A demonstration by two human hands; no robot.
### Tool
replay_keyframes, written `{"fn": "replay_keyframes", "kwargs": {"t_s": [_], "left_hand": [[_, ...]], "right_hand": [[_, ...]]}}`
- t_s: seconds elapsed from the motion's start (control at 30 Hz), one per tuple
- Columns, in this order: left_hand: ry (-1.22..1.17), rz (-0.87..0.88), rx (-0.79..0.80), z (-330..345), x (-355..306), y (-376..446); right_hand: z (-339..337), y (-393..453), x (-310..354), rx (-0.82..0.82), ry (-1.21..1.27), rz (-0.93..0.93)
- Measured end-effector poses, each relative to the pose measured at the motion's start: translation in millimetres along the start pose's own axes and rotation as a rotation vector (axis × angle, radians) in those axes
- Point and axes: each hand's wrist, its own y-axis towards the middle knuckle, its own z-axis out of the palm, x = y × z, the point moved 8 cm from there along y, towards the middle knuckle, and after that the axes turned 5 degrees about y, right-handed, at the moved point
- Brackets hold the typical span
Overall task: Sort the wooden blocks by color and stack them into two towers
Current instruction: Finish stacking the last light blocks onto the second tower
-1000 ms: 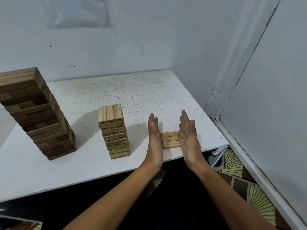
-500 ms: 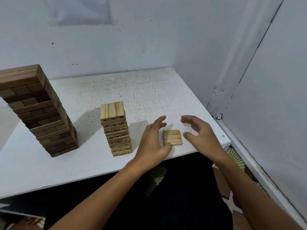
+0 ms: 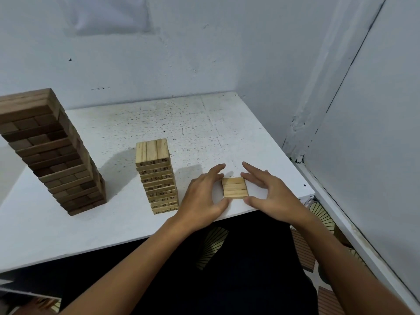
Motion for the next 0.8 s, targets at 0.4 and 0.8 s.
{"fn": "replay_keyframes", "kwargs": {"t_s": [0.4,0.8], "left_hand": [[-0.059,-0.026,-0.021,-1,5,0],[-0.055,-0.011,-0.019,1,7,2]], "right_hand": [[-7,5,-8,-0.005,-0.034,0.039],[-9,9,-12,-0.006,-0.039,0.029]]}}
